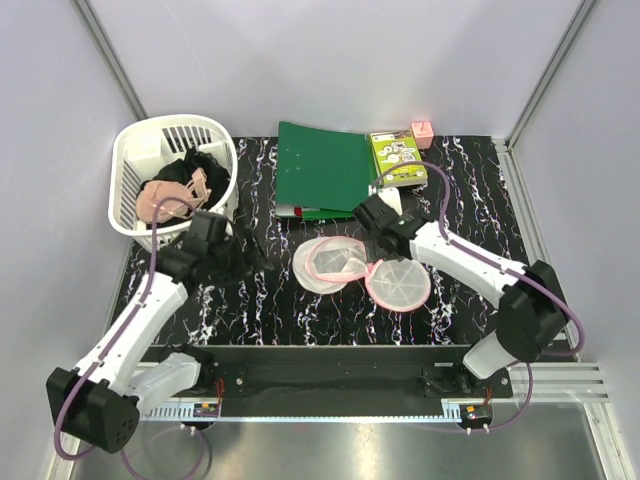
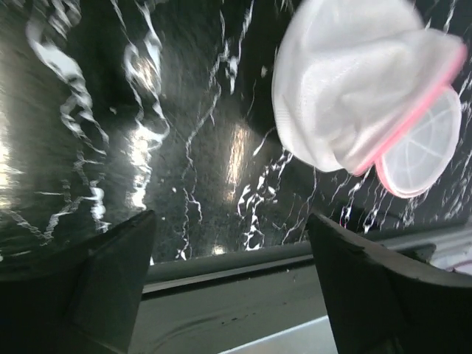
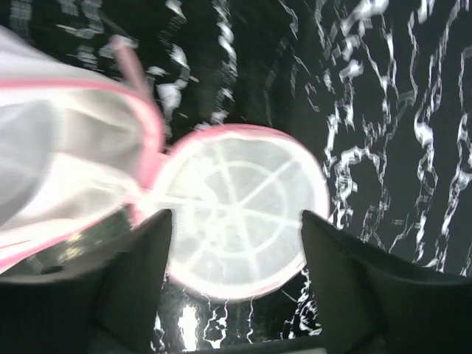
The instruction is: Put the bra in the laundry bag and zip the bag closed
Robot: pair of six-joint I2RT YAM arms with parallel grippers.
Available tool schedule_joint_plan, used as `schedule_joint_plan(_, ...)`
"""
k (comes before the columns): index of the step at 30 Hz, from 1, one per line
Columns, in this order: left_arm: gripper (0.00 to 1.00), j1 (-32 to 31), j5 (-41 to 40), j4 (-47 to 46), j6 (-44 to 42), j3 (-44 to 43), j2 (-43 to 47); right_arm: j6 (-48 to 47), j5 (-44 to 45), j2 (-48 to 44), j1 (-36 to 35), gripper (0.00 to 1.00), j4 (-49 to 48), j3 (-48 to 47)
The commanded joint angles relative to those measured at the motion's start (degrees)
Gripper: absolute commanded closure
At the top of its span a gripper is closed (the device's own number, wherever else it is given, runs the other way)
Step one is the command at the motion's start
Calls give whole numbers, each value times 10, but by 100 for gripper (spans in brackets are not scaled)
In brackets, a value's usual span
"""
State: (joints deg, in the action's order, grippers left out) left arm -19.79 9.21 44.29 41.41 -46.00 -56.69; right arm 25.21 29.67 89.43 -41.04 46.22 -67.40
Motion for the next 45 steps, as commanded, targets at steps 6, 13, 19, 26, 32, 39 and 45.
schedule_joint_plan(6,15,113,-137,66,-79,-297,-100,-75,-210,-52,-4,0,26,-93)
schedule_joint_plan(13,20,231,-160,38,-113,-483,-297,-72,-268,-73,-3,0,27,-91)
schedule_joint_plan(19,18,291,-159,72,-99,-598,-484,-89,-255,-78,10,0,26,-101)
schedule_joint_plan(26,24,291,-218,86,-77,-675,-615,-102,-270,-29,61,0,27,-152)
schedule_joint_plan(32,35,292,-287,118,-65,-696,-672,-104,-280,-12,84,0,27,-171)
schedule_joint_plan(39,100,293,-287,146,-108,-755,-669,-104,-282,-17,93,0,27,-169)
schedule_joint_plan(45,100,274,-340,161,-110,-778,-512,-98,-295,-31,93,0,27,-161)
